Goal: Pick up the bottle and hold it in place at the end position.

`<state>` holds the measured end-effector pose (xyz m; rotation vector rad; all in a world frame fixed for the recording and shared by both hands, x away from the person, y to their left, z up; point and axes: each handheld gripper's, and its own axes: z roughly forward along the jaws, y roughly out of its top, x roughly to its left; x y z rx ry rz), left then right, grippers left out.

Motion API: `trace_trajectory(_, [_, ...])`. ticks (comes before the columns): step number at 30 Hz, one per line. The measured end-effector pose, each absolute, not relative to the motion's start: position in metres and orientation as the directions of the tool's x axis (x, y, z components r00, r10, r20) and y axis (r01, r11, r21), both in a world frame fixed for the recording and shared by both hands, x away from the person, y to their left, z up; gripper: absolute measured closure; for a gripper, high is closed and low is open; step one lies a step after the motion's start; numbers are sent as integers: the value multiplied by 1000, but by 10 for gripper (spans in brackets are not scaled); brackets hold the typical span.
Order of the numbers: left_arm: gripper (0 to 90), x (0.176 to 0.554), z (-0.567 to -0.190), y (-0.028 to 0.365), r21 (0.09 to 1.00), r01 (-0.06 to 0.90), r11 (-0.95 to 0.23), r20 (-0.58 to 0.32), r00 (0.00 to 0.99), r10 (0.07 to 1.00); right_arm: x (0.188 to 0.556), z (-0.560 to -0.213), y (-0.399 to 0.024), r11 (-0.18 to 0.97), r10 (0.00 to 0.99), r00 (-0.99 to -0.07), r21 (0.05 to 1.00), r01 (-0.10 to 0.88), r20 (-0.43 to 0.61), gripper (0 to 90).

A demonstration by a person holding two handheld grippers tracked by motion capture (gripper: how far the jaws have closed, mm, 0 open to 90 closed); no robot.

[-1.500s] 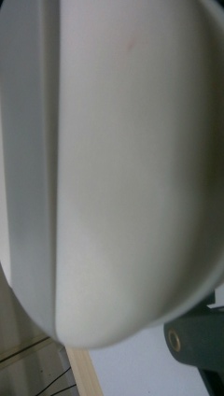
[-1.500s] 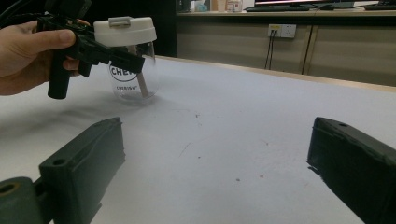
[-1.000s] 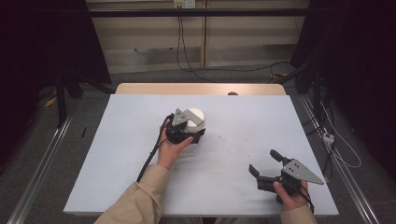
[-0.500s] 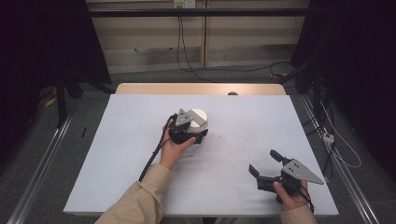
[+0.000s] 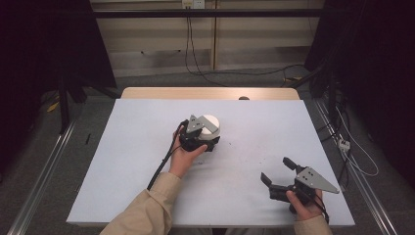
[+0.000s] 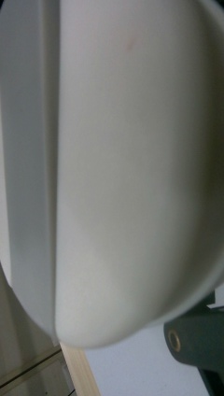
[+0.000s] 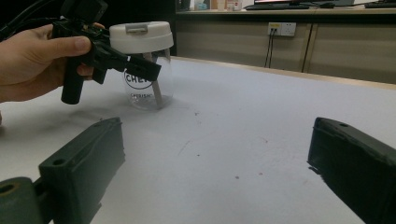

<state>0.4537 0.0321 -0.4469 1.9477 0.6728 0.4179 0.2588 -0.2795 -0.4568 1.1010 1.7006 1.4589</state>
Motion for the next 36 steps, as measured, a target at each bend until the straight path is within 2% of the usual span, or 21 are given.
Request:
trace_trajectory(12, [185, 454, -449, 31, 901, 243, -359, 30, 791, 611, 260, -458, -278, 40, 887, -458, 978, 203, 59, 26])
trace_trajectory(16, [185, 453, -450, 31, 903, 251, -349, 15, 793, 610, 263, -458, -276, 46, 883, -466, 977, 211, 59, 24])
trace_trajectory(36, [186, 453, -451, 34, 907, 252, -337, 4, 795, 607, 298, -449, -247, 90, 860, -507, 961, 260, 57, 31])
